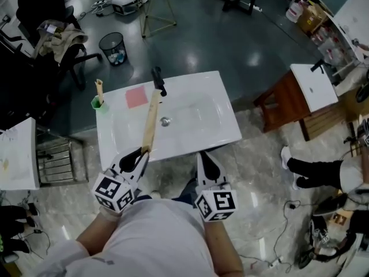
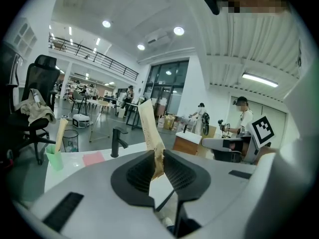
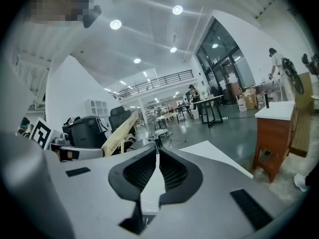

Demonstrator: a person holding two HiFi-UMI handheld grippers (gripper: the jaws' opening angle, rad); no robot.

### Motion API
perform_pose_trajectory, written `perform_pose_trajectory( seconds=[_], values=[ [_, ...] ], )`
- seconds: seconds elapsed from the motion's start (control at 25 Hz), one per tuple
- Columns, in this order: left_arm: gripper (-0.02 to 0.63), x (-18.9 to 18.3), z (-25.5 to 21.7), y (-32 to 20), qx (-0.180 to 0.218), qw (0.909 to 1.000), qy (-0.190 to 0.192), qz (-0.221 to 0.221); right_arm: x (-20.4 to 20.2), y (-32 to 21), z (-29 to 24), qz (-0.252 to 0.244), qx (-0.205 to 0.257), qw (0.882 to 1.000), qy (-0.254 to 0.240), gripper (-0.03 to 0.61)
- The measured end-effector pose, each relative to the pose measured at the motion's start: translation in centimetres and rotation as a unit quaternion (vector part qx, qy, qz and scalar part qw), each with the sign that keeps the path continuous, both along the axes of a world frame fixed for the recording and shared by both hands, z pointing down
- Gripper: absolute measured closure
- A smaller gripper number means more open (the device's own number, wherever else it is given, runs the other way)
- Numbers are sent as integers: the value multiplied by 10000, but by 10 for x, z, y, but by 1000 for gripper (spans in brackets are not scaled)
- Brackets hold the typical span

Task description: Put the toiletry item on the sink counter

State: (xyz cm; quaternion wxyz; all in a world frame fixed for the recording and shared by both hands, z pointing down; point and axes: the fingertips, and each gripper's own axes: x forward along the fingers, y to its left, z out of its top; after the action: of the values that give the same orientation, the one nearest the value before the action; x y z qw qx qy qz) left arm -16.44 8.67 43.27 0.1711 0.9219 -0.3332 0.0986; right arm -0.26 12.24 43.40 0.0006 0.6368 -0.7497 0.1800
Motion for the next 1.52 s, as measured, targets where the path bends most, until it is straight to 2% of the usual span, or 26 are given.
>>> perform_pose_trajectory(
  seconds=[0.76,1.08,1.52],
  values=[
    [549,111,-2,-62,-61,9936,-272,-1094,110,-105,10,-1193,-97,9921,-387,546],
    [549,158,-6,-84,-10,9886,-243,-1485,152,-138,5,-1663,-91,9855,-310,546],
    [549,202,-5,-109,-73,9825,-157,-1856,192,-170,1,-2067,-166,9780,-207,546]
  ],
)
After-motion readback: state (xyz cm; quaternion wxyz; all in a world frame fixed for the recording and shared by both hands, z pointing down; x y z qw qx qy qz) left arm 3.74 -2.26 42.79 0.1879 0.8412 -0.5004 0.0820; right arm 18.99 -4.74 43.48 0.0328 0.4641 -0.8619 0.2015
